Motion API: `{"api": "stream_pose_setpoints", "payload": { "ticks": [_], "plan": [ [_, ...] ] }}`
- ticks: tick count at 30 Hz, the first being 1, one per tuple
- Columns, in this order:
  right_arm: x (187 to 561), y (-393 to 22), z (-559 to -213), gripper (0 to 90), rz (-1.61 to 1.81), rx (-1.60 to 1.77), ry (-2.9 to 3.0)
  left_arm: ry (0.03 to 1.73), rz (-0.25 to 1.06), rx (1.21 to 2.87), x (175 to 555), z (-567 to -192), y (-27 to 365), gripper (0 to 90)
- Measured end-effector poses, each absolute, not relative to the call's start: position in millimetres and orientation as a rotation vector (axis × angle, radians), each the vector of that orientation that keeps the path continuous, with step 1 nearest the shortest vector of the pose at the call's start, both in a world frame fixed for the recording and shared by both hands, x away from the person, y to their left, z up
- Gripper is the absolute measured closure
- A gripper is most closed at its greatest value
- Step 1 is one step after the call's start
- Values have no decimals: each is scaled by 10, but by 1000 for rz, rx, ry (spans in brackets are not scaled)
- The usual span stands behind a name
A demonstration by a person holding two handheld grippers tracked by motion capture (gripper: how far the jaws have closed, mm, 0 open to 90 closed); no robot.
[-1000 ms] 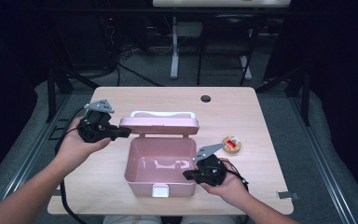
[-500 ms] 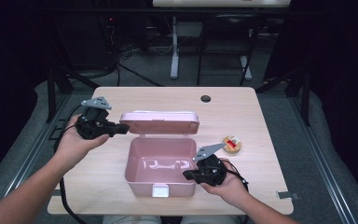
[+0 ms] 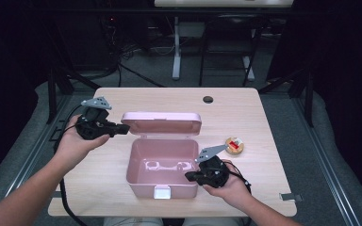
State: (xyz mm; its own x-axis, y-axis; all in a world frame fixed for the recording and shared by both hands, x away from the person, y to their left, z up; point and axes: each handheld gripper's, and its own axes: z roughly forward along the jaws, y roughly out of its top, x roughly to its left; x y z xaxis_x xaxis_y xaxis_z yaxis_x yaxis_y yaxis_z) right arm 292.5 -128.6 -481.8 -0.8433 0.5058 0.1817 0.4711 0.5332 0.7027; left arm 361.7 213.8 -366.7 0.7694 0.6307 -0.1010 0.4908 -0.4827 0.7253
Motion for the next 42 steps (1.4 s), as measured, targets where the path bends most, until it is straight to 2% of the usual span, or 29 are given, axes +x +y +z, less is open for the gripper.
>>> {"api": "stream_pose_setpoints", "payload": {
  "ticks": [42],
  "plan": [
    [2919,-1297,-4832,900,1247,865,2695,879,235,2158,3768,-3682,2157,887]
  ]
}}
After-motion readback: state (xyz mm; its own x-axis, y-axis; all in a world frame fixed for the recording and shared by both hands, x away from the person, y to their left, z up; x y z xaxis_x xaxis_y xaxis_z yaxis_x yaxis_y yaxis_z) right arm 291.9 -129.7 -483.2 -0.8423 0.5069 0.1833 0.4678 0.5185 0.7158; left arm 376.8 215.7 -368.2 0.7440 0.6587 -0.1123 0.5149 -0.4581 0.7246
